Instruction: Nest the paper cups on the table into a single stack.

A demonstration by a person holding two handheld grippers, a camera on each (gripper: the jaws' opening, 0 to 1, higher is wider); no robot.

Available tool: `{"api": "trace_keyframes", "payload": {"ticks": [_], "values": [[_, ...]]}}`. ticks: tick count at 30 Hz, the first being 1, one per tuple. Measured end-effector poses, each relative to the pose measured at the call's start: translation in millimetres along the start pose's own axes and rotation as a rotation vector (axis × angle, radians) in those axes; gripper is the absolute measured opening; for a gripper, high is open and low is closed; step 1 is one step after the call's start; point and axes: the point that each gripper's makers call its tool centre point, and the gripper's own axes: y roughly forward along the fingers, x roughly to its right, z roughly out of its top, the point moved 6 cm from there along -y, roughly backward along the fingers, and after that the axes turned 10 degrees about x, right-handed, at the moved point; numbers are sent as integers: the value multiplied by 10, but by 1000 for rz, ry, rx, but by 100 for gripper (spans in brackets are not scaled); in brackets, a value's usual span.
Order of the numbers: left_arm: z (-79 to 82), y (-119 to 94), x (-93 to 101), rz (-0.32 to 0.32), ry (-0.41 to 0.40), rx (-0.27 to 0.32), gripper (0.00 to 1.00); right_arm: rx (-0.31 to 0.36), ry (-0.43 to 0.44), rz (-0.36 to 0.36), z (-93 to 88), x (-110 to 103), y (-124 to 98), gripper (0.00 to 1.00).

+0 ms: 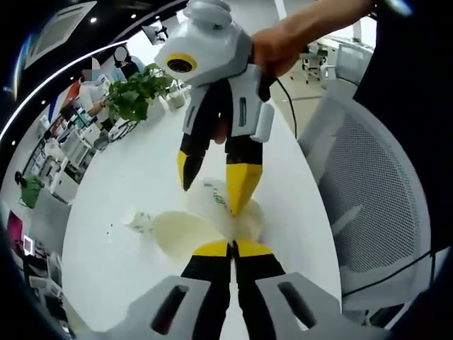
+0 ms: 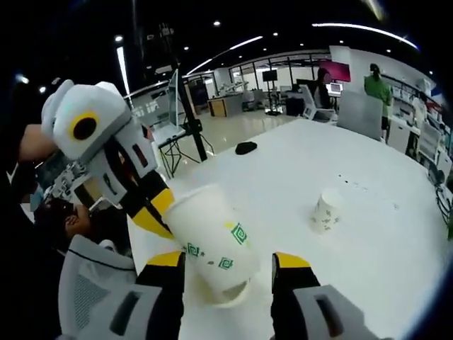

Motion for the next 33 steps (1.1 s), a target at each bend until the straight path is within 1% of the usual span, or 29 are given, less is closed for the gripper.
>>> {"api": "trace_keyframes", "payload": {"ticks": [2, 4, 6, 7, 8, 10, 12, 14, 16, 19, 20, 22, 26, 29, 33], "values": [[21, -16, 26, -3, 12, -8, 0, 4, 6, -13, -8, -54, -93, 46], [38, -29, 44, -6, 22, -19, 0, 22, 33, -32, -25, 17, -105, 43], [50, -38, 62, -8, 32, -30, 0, 36, 47, -45, 24, -144, -213, 40], [54, -40, 67, -9, 33, -33, 0, 37, 48, -50, -1, -26, -175, 39], [51, -41, 69, -10, 33, -35, 0, 36, 48, -53, -16, 22, -154, 38], [55, -35, 84, -12, 40, -43, 0, 28, 43, -57, -52, -55, -156, 37], [73, -26, 111, -15, 49, -49, 0, 13, 29, -60, -40, -91, -185, 36], [87, -18, 120, -14, 50, -49, 0, 6, 19, -61, -83, -128, -154, 36], [106, 7, 134, -15, 51, -47, 0, 0, 16, -60, -97, -91, -122, 35], [113, 64, 159, -17, 52, -51, 0, -17, 4, -64, -167, -115, -88, 35], [105, 80, 171, -19, 59, -61, 0, -23, -1, -66, -180, -122, -81, 35], [53, 125, 193, -21, 87, -103, 0, -33, -15, -79, -175, -94, -62, 35], [51, 200, 228, -23, 79, -106, 0, -47, -23, -90, -222, -58, -24, 35], [25, 240, 246, -31, 82, -126, 0, -54, -31, -88, -224, -111, -51, 36], [20, 284, 243, -35, 91, -138, 0, -54, -37, -94, -260, -108, -57, 37]]}}
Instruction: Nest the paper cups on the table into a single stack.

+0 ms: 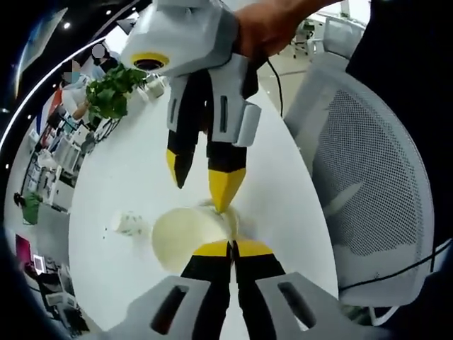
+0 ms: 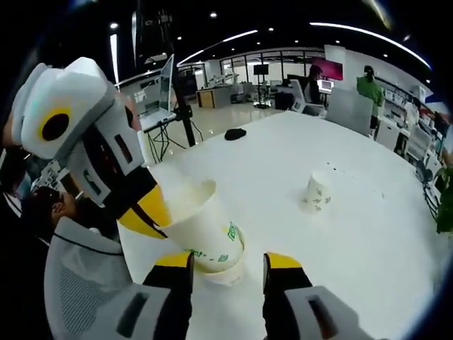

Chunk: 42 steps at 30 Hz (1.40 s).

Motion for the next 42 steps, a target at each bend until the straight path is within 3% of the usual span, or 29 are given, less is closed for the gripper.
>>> {"api": "trace_keyframes", "payload": {"ticks": [11, 19, 24, 27, 31, 33, 34, 35, 38, 39, 42], "values": [[1, 184, -4, -7, 23, -36, 5, 5, 37, -29, -153, 133, -162, 38], [-9, 163, 4, 0, -3, -22, 6, -4, 55, -40, -232, 118, -263, 38], [-28, 91, -11, 44, -57, 9, 9, -8, 61, -31, -294, 155, -182, 38], [-48, 37, -21, 95, -134, 55, 15, -7, 66, -23, -293, 118, -187, 38], [-125, -46, -41, 197, -330, 142, 28, -18, 66, -6, -374, 73, -139, 39], [-170, -106, -67, 286, -456, 210, 30, -29, 68, -1, -397, 49, -138, 39], [-213, -140, -80, 344, -558, 255, 32, -31, 71, -1, -403, 34, -153, 38], [-242, -141, -86, 360, -589, 268, 33, -32, 81, -1, -413, 26, -156, 38], [-375, -193, -4, 460, -811, 388, 45, -15, 134, -4, -405, 15, -146, 37], [-429, -189, 35, 471, -827, 396, 49, -16, 136, -4, -407, 15, -143, 37], [-544, -201, 204, 553, -845, 336, 53, -25, 133, -5, -460, 47, -77, 36]]}}
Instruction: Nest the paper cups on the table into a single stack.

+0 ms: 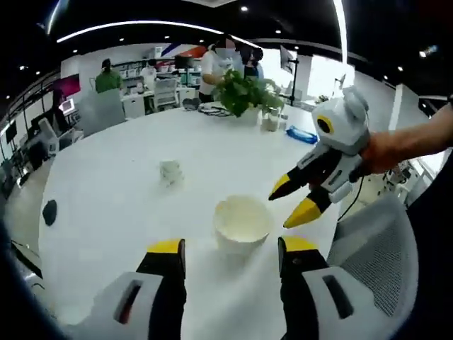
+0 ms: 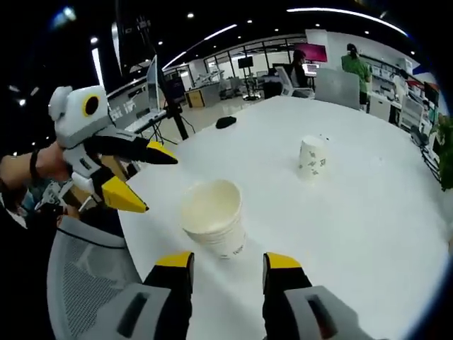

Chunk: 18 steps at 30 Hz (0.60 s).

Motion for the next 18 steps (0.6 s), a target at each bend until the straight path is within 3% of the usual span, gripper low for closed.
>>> {"api": "trace_keyframes", "payload": {"ticks": [8, 12, 18], "values": [[-243, -190, 11, 116, -172, 60, 57, -1, 11, 8, 113, -75, 52, 36], [-359, -296, 28, 139, -151, 39, 56, 6, 22, 10, 103, -55, 146, 35], [-452, -403, 8, 181, -191, 44, 55, 5, 33, 11, 149, -52, 224, 35]]}}
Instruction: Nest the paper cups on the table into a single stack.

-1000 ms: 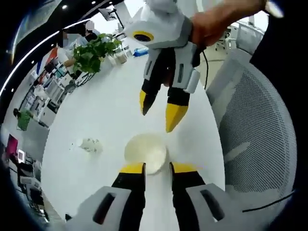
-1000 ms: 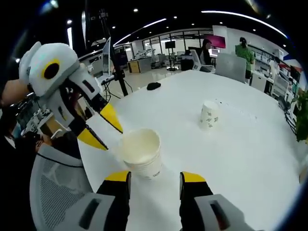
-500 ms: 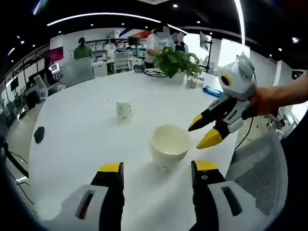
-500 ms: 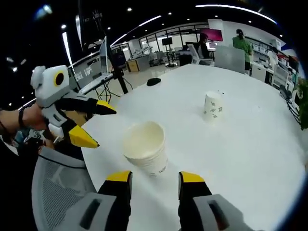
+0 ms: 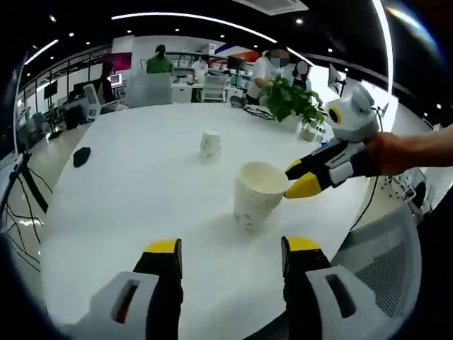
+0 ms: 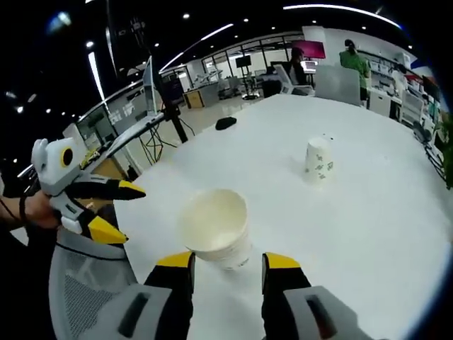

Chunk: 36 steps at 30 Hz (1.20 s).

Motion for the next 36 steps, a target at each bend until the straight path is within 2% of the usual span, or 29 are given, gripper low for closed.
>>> {"api": "trace_keyframes", "payload": {"ticks": [6, 11, 13, 17, 20, 22, 26, 30, 33, 36], "values": [[-156, -67, -66, 34, -20, -9, 55, -7, -16, 18, 86, -82, 120, 36], [-145, -119, -77, 55, -19, -4, 55, -9, -31, 31, 155, -89, 207, 36], [-135, -125, -79, 71, -15, 6, 55, -10, -33, 36, 144, -20, 252, 36], [-161, -109, -44, 78, 1, 9, 55, -26, -53, 44, 121, -10, 202, 37], [-230, -99, 2, 50, -11, -10, 55, -51, -73, 52, 92, 33, 109, 38], [-222, -109, 37, 50, -2, -18, 58, -66, -100, 40, 73, 113, 33, 39], [-187, -105, -19, 70, 6, 2, 60, -91, -134, 12, 69, 306, -129, 42], [-214, -98, -31, 85, 23, -8, 64, -85, -89, -65, 91, 610, -208, 52], [-236, -78, 6, 69, 29, -29, 67, -54, -44, -112, 230, 774, -200, 56], [-235, -65, 34, 46, 47, -28, 68, -27, -16, -137, 335, 945, -100, 58]]}}
